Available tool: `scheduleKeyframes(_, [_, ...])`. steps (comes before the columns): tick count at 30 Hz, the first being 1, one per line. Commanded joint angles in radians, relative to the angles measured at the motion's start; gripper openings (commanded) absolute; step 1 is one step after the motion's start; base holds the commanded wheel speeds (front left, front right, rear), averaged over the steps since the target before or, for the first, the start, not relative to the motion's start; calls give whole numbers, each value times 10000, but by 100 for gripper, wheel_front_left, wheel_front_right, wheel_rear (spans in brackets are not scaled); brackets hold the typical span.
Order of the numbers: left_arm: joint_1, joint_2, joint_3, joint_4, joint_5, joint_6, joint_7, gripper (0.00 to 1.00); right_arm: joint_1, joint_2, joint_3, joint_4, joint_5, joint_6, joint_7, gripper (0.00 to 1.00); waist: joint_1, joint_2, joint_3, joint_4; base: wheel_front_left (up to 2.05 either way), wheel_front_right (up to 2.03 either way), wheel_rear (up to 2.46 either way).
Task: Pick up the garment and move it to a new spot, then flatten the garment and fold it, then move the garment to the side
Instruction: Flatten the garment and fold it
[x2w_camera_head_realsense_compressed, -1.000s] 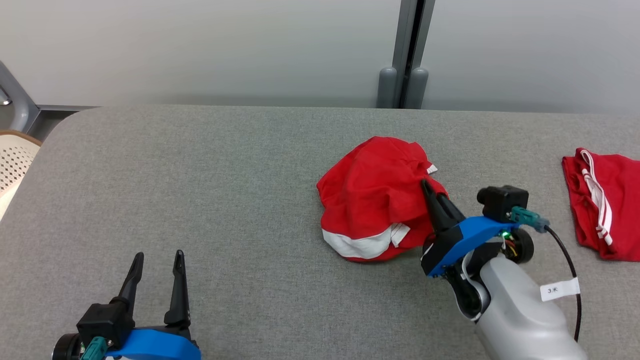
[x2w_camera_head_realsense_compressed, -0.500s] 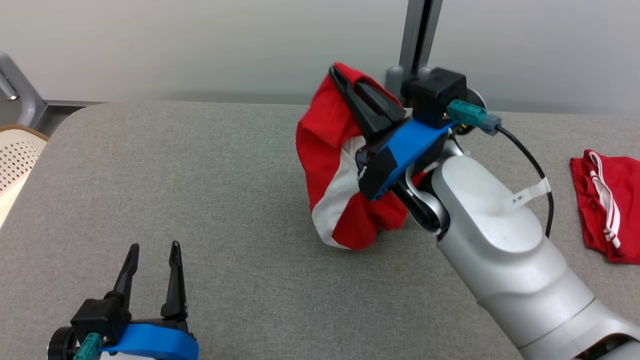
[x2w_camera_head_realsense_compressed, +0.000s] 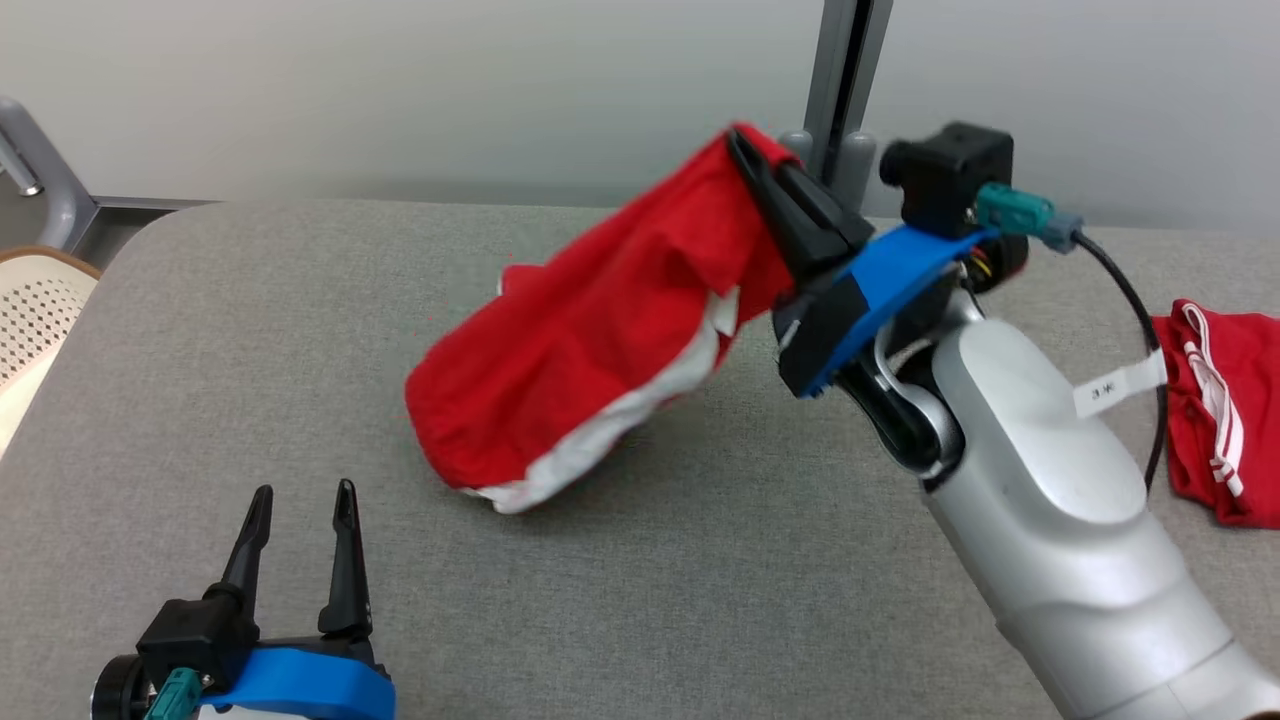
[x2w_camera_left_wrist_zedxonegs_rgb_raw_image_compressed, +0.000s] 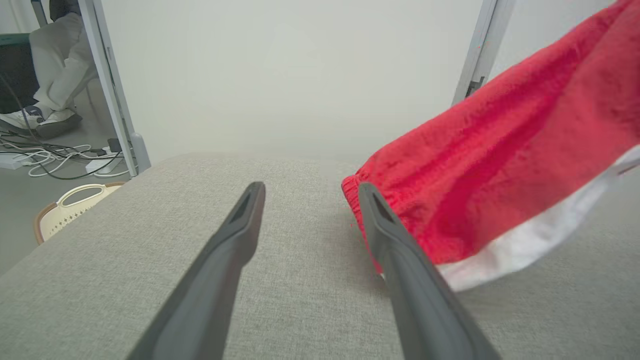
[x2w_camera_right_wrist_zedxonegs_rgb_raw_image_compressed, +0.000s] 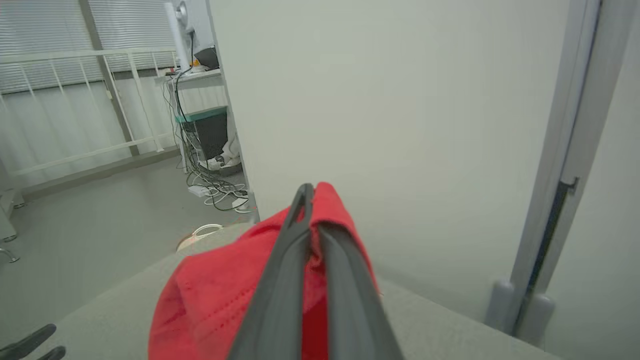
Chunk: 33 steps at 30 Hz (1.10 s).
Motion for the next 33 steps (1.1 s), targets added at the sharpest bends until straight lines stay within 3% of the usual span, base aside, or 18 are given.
scheduleKeyframes(1, [51,38,30,-32,-35,40,-55,100,276,-113,-136,-8,-119,5,88,0,-1,0,-4,-61,0,0,0])
scheduleKeyframes(9, [184,71,24,-10,-76,79,-94,100,2409,-579,-1197,-1263,-916,5,1069,0,-1,0,-124,-468,0,0,0])
scheduleKeyframes(20, [300,169,24,-68,-161,110,-95,100,5787,-222,-2627,-6635,-1579,4,3667,0,-1,0,-223,-838,0,0,0])
scheduleKeyframes(23, [287,213,45,-121,-149,133,-100,100,6465,-18,-3223,-7498,-1704,4,4170,0,-1,0,-151,-922,0,0,0])
scheduleKeyframes(27, [85,234,-26,-173,-132,113,-69,100,6701,15,-3915,-6923,-1987,5,4450,0,-1,0,36,-955,0,0,0])
scheduleKeyframes(33, [-301,200,-172,-137,-72,28,-59,100,5475,-404,-4026,-4095,-2372,5,4028,0,-1,0,447,-822,0,0,0])
